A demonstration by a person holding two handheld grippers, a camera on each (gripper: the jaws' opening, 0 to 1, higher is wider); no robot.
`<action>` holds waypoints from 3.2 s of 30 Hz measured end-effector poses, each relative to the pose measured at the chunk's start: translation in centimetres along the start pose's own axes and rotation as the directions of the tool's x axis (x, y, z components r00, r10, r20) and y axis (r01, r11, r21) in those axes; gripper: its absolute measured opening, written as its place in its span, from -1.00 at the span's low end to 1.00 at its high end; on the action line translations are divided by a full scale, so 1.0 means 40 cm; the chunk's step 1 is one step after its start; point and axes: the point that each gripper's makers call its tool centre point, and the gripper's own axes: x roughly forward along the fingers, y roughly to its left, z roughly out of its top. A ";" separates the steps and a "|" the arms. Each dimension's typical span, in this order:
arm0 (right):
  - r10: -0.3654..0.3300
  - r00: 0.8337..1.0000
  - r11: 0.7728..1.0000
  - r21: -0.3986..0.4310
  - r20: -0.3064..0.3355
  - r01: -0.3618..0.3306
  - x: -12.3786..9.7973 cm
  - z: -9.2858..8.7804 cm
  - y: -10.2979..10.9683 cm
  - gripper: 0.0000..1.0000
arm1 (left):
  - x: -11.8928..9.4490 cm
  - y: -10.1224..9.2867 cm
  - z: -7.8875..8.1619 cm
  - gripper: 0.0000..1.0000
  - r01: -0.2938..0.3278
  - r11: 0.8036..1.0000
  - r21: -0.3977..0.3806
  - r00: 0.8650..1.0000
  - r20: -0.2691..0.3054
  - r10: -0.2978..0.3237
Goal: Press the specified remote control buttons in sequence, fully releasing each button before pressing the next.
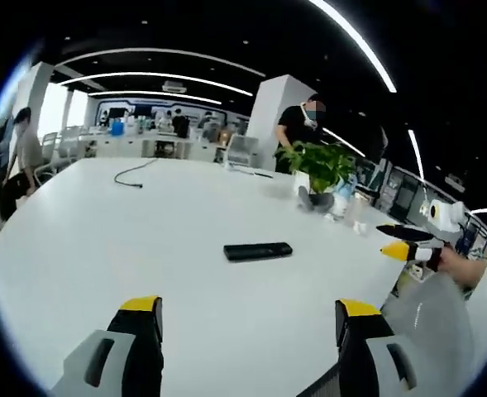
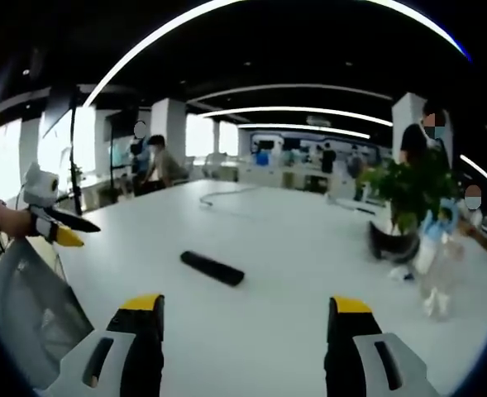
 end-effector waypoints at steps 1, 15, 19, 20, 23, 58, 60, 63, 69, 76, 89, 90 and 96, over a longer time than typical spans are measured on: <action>-0.004 1.000 1.000 -0.006 0.000 0.004 0.000 0.001 0.000 0.60 | 0.003 -0.004 -0.004 0.78 0.017 1.000 -0.015 1.000 -0.011 -0.017; -0.058 0.998 0.998 -0.007 -0.020 0.057 -0.007 -0.011 -0.024 0.59 | 0.130 -0.049 0.012 0.77 0.200 0.972 0.126 0.974 -0.129 -0.184; -0.071 0.996 0.997 -0.015 -0.045 0.071 -0.008 -0.021 -0.029 0.58 | 0.185 -0.074 0.019 0.75 0.261 0.950 0.173 0.958 -0.168 -0.232; -0.072 0.996 0.997 -0.014 -0.045 0.071 -0.008 -0.021 -0.030 0.57 | 0.193 -0.079 0.019 0.74 0.271 0.946 0.178 0.954 -0.178 -0.240; -0.075 0.996 0.997 -0.017 -0.054 0.075 -0.010 -0.023 -0.029 0.56 | 0.215 -0.100 0.035 0.74 0.308 0.939 0.153 0.944 -0.176 -0.281; -0.058 0.996 0.998 -0.031 -0.069 0.056 -0.010 -0.028 -0.019 0.42 | 0.406 -0.049 0.011 0.59 0.439 0.800 0.410 0.846 -0.487 -0.215; -0.055 0.996 0.998 -0.025 -0.068 0.054 -0.010 -0.027 -0.019 0.40 | 0.413 -0.041 0.005 0.58 0.444 0.796 0.411 0.838 -0.504 -0.207; -0.057 0.996 0.998 -0.024 -0.067 0.055 -0.010 -0.028 -0.020 0.38 | 0.424 -0.032 0.001 0.60 0.446 0.796 0.409 0.833 -0.516 -0.201; -0.049 0.997 0.999 -0.014 -0.068 0.048 -0.008 -0.029 -0.018 0.35 | 0.446 -0.015 -0.007 0.59 0.460 0.779 0.426 0.813 -0.555 -0.177; -0.042 0.997 0.999 -0.012 -0.072 0.041 -0.007 -0.031 -0.016 0.31 | 0.470 0.002 0.000 0.60 0.470 0.761 0.446 0.798 -0.584 -0.150; -0.025 0.997 1.000 0.003 -0.072 0.025 -0.006 -0.033 -0.010 0.20 | 0.505 0.004 -0.024 0.58 0.524 0.707 0.475 0.740 -0.664 -0.102; -0.024 0.997 1.000 0.003 -0.072 0.024 -0.006 -0.033 -0.010 0.19 | 0.508 0.005 -0.028 0.58 0.528 0.708 0.469 0.734 -0.671 -0.103; -0.008 0.997 1.000 0.007 -0.077 0.009 -0.004 -0.036 -0.003 0.13 | 0.510 0.033 -0.045 0.45 0.525 0.689 0.499 0.710 -0.704 -0.031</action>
